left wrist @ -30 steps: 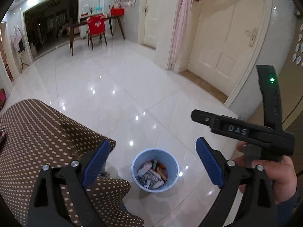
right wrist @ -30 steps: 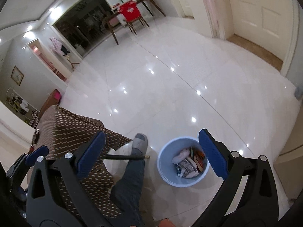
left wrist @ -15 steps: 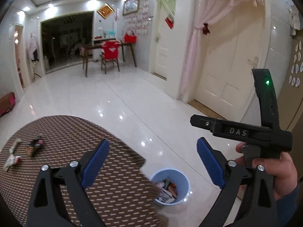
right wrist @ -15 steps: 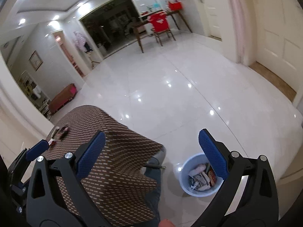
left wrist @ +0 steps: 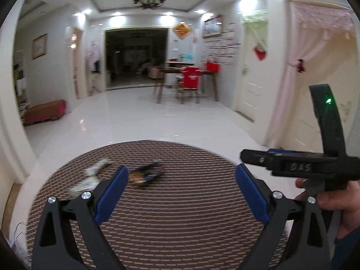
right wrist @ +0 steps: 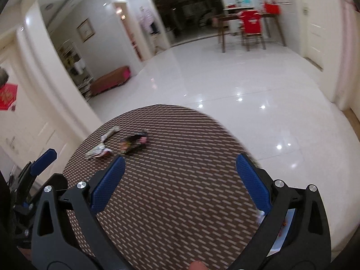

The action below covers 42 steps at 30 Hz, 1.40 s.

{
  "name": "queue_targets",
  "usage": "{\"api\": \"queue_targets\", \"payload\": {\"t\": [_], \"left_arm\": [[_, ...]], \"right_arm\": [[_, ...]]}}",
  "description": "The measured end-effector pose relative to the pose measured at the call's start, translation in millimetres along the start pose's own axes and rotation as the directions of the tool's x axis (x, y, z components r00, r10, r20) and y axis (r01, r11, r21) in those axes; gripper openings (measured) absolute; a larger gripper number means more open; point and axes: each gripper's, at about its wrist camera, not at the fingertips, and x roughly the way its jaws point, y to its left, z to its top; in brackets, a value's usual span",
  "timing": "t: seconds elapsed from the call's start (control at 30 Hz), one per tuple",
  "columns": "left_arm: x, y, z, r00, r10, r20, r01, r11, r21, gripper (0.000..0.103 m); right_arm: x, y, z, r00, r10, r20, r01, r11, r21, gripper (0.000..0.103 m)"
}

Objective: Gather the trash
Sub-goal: 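Move both tools back over the table toward the snack wrappers, then grasp the clear wrapper with the left gripper while the right grasps the black snack bag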

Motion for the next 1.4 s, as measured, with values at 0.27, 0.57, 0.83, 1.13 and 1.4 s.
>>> {"api": "queue_targets", "payload": {"t": [0.27,0.57,0.83,1.13,1.4], "left_arm": [[21.9,96.5,-5.7,0.989,0.142,-0.048,-0.145,0.988,-0.061,0.094],[75.5,171.3,-40.1,0.922,0.306,-0.237,-0.308,0.951,0.028,0.094],[110.6,194.1,-47.2,0.913,0.251,-0.323,-0.237,0.968,0.081,0.094],[132.9,194.2,-51.4,0.921,0.106,-0.374,-0.09,0.994,0.061,0.036],[124.6,183.1,-57.3,0.937,0.058,-0.344,-0.057,0.998,0.014,0.019]], "right_arm": [[87.8,61.2,27.2,0.991,0.086,-0.102,-0.091,0.995,-0.042,0.097],[162.3,74.1,16.0,0.974,0.164,-0.155,-0.158,0.986,0.055,0.097],[187.2,97.3,-6.6,0.971,0.072,-0.228,-0.094,0.992,-0.087,0.097],[215.8,126.3,-24.1,0.968,-0.117,-0.222,0.046,0.952,-0.301,0.096],[213.5,138.2,-33.7,0.976,-0.12,-0.183,0.049,0.935,-0.353,0.062]]}}
